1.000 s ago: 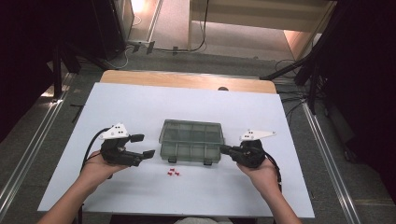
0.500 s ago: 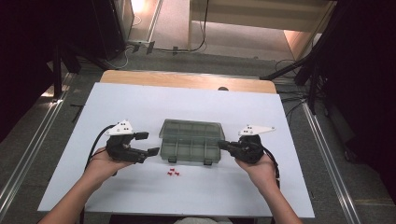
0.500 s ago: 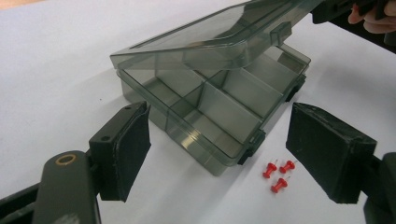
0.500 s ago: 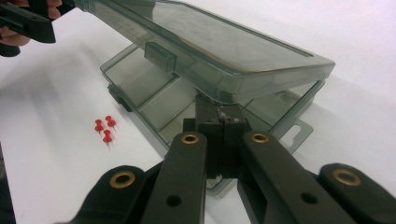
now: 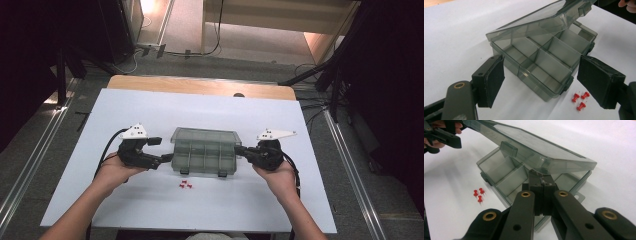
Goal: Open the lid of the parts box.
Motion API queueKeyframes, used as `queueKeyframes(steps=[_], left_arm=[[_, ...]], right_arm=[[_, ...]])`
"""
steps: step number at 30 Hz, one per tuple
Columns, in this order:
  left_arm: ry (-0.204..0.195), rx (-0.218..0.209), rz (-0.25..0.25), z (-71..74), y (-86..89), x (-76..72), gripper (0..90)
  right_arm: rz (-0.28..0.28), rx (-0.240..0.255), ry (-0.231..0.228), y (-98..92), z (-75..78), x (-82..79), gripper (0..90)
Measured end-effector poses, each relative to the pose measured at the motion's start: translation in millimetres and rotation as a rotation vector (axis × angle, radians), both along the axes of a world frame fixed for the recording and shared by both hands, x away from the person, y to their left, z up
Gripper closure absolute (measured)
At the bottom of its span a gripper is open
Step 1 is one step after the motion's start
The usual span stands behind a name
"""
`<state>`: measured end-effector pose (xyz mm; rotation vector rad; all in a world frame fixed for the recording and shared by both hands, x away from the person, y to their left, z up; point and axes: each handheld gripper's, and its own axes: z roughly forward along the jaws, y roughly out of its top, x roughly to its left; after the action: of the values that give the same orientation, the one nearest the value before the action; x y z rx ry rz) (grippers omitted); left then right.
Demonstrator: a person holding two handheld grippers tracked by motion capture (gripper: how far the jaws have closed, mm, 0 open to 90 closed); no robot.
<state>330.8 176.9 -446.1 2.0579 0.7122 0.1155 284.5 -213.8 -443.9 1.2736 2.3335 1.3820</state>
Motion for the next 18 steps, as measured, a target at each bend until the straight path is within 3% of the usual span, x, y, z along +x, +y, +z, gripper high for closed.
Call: queueKeyframes(steps=[15,18], left_arm=[[-0.003,-0.002,0.018,-1.1,-7.3,17.5,21.4],[-0.015,-0.01,0.03,-1.4,-8.4,21.2,25.8]], right_arm=[[-0.005,-0.001,-0.019,0.3,7.6,9.6,90.0],[-0.007,0.003,-0.018,-0.4,8.5,11.2,90.0]])
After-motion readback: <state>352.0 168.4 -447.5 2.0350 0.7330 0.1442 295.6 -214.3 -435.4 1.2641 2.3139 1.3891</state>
